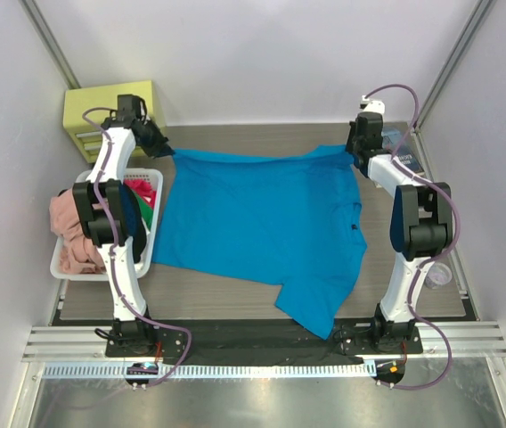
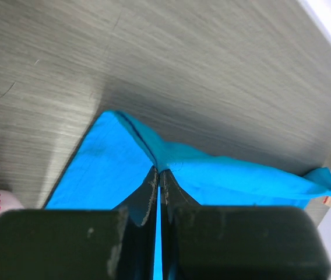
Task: Fold and stack the t-shirts
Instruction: Fold the flattened tshirt in 1/3 of the way
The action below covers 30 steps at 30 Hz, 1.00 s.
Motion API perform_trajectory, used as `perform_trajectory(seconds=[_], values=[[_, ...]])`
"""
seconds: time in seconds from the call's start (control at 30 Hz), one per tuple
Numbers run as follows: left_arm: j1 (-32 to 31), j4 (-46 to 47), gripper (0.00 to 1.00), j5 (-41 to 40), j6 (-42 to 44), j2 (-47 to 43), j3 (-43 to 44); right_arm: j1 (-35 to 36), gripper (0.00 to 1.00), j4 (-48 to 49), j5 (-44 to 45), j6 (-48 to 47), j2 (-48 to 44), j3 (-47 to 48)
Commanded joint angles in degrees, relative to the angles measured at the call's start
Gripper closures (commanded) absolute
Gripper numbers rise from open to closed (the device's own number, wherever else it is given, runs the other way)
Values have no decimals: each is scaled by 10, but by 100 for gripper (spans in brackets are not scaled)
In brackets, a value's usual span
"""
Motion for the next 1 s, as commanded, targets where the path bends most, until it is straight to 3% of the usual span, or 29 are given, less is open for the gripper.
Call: perform_trajectory(seconds=[0.0,0.37,0.97], values=[[3,24,100,7,-16,0,22,-2,99,28,-5,-6,27,49],[3,37,100,6,-21,-4,4,-1,99,17,-19,-16,42,85],[1,25,100,13,-20,-67,-73,-1,99,42,12,-14,-37,-32]])
